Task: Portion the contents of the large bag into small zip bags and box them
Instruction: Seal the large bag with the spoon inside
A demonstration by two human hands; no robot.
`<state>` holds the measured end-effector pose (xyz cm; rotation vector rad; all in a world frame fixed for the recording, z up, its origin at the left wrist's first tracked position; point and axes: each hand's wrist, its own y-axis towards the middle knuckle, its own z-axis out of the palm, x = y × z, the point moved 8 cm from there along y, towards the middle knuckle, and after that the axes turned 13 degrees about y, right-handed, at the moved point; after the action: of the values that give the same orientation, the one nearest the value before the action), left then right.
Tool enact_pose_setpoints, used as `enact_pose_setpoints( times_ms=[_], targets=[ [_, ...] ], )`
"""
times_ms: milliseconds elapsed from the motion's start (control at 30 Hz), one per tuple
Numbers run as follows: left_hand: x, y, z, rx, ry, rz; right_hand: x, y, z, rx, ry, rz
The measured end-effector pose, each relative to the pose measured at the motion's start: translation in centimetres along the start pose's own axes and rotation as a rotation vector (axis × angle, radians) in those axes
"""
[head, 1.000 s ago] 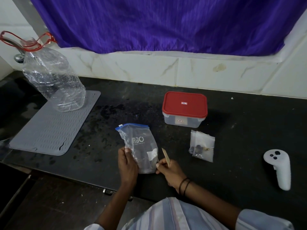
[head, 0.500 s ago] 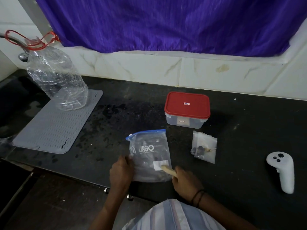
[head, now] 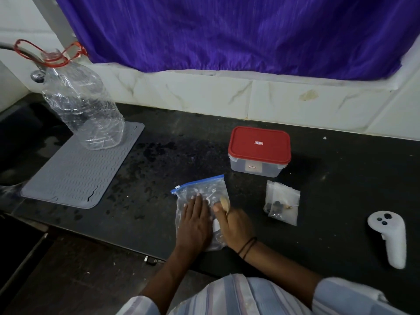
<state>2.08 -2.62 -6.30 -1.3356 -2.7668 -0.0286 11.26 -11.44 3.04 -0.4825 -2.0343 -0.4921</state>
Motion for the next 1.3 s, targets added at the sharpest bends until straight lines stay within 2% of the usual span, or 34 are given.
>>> enact_pose_setpoints(
  times_ms=[100,200,300,367,433,500,600,633,700,767,833,967,1033,1100,1133,1200,1300],
  targets=[
    [-0.2,-0.8,-1.5,-0.073,-0.017,0.028,0.1,-0.1,0.6,-0.007,-0.068,-0.174],
    [-0.1,-0.9,-1.8,-0.096,0.025,0.064,1.3,0.7,1.6,0.047,-0.080,-0.241],
    [1.3,-0.7,-0.9,0.000,0.031,0.042,-1.3,0.7,4.5,0.302,-0.321,-0.147],
    [2.4,-0.4,-0.4,0.069,0.024,0.044,-4.1,0.2,5.1,0.388,-0.442,-0.093],
    [3.3,-0.3,-1.0,0.004,-0.055,0.025,-5.3,-0.3,5.0,0.430,-0.468,-0.088],
    [4.5,-0.4,-2.3,-0.156,-0.220,-0.070,-5.7,-0.6,5.0,0.460,-0.504,-0.105],
    [8.5,-0.7,-4.2,-0.347,-0.409,-0.430,-5.4,-0.8,4.8,0.417,-0.529,-0.130],
    [9.6,-0.4,-4.6,-0.335,-0.459,-0.532,-5.4,-0.8,4.8,0.400,-0.530,-0.129],
    [10.9,1.2,-3.9,-0.180,-0.538,-0.653,-5.3,-0.9,4.8,0.375,-0.544,-0.141],
    [11.1,2.9,-3.0,-0.030,-0.564,-0.701,-5.4,-0.9,4.7,0.370,-0.558,-0.146],
    [11.4,4.0,-2.1,0.033,-0.669,-0.760,-5.5,-1.0,4.8,0.396,-0.578,-0.145],
    [10.9,5.6,-1.4,0.060,-0.891,-0.830,-5.6,-0.9,5.1,0.435,-0.595,-0.174],
    [11.6,6.5,2.1,0.036,-1.096,-0.936,-5.8,-0.8,4.9,0.423,-0.624,-0.145],
    [11.4,6.2,2.8,0.008,-1.161,-1.062,-5.9,-0.9,4.9,0.418,-0.651,-0.099],
    [10.5,5.4,0.9,-0.015,-1.164,-1.087,-6.1,-0.9,4.9,0.421,-0.660,-0.076],
    [9.0,4.0,-3.7,-0.080,-1.011,-1.053,-6.5,-0.8,5.0,0.443,-0.662,-0.043],
    [8.5,3.3,-4.9,-0.136,-0.938,-0.978,-6.1,-0.9,4.9,0.505,-0.644,-0.055]
  ],
)
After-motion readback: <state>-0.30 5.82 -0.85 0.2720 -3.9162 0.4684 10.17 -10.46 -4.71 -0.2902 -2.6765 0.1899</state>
